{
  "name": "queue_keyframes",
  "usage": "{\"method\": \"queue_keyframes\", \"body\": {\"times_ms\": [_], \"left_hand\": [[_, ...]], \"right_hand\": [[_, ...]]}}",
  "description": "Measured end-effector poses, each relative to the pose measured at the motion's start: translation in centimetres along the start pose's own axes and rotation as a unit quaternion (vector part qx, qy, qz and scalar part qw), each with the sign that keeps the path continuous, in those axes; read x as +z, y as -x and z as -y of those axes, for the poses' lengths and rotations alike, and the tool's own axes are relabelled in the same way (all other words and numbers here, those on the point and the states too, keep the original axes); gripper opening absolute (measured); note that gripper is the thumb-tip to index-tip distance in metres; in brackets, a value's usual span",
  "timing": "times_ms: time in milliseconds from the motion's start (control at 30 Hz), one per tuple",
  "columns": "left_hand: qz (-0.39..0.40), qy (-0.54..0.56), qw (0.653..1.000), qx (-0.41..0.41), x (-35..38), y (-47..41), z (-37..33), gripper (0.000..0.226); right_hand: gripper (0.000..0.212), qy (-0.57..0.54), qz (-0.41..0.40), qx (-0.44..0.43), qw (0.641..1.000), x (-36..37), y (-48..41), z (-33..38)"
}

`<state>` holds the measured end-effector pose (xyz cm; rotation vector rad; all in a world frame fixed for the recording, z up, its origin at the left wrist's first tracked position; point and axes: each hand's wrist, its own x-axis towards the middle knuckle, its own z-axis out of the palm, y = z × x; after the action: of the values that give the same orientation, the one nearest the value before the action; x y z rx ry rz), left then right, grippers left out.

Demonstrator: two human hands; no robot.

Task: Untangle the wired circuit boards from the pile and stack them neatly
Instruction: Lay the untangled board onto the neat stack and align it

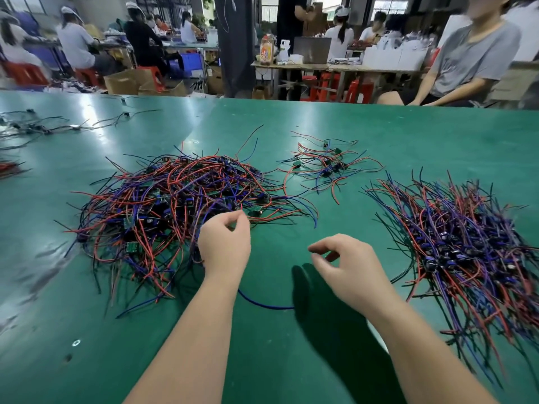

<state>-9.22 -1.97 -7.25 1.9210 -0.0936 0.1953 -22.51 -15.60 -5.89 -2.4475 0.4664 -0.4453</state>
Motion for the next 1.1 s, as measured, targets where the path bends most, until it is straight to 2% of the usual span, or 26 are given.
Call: {"method": "queue_keyframes", "body": {"times_ms": [67,100,167,200,267,300,333,367,467,567,633,667,733,800,833,900,933,1100], "left_hand": [[-0.021,0.125,0.992,0.018,-0.2,0.2,-0.8,0.011],[-0.003,0.193,0.981,0.028,-0.3,0.5,-1.3,0.011],[0.108,0.311,0.943,0.047,-0.4,1.2,-2.2,0.012],[0.184,0.347,0.918,0.054,-0.4,1.7,-2.6,0.008],[0.313,0.368,0.873,0.071,-0.3,2.6,-2.8,0.024],[0.362,0.355,0.857,0.085,-0.1,3.0,-2.8,0.030],[0.402,0.336,0.846,0.103,-0.1,3.4,-3.0,0.033],[0.442,0.314,0.831,0.122,-0.2,3.9,-3.1,0.033],[0.532,0.260,0.794,0.133,-0.6,5.1,-4.1,0.033],[0.610,0.212,0.756,0.112,-0.8,6.0,-4.7,0.029],[0.644,0.175,0.738,0.097,-0.7,6.6,-4.7,0.026],[0.644,0.154,0.744,0.091,-0.5,6.8,-4.7,0.026],[0.607,0.123,0.783,0.065,0.0,6.9,-4.6,0.028],[0.537,0.114,0.836,-0.005,0.4,6.3,-4.5,0.028],[0.508,0.124,0.851,-0.052,0.5,5.9,-4.4,0.027],[0.463,0.185,0.858,-0.122,0.6,5.1,-4.5,0.032],[0.439,0.228,0.859,-0.132,0.7,4.9,-4.5,0.036],[0.313,0.411,0.850,-0.103,0.8,4.9,-4.8,0.030]], "right_hand": [[0.013,-0.041,-0.020,0.020,0.999,-0.1,-0.1,-0.1],[0.012,-0.080,-0.029,0.042,0.995,-0.2,-0.1,-0.1],[0.014,-0.229,-0.030,0.117,0.966,-0.1,-0.4,0.2],[0.017,-0.329,-0.013,0.161,0.930,-0.1,-0.6,0.4],[0.032,-0.496,0.047,0.223,0.838,-0.3,-1.0,0.9],[0.041,-0.541,0.080,0.239,0.802,-0.5,-1.1,0.9],[0.048,-0.562,0.108,0.244,0.783,-0.7,-1.2,0.8],[0.054,-0.564,0.130,0.243,0.778,-0.9,-1.2,0.6],[0.062,-0.532,0.166,0.230,0.798,-0.9,-1.0,0.3],[0.054,-0.541,0.174,0.217,0.794,-0.5,-0.8,0.3],[0.041,-0.556,0.159,0.201,0.790,-0.7,-0.7,0.3],[0.035,-0.560,0.146,0.192,0.792,-0.9,-0.7,0.3],[0.027,-0.573,0.117,0.167,0.794,-1.4,-0.7,0.1],[0.024,-0.597,0.103,0.139,0.783,-2.0,-0.9,-0.2],[0.024,-0.605,0.106,0.129,0.779,-2.3,-0.9,-0.3],[0.024,-0.610,0.125,0.113,0.774,-2.7,-0.8,-0.4],[0.024,-0.609,0.141,0.103,0.773,-2.8,-0.7,-0.4],[0.020,-0.545,0.238,0.066,0.801,-2.4,0.0,-0.3]]}}
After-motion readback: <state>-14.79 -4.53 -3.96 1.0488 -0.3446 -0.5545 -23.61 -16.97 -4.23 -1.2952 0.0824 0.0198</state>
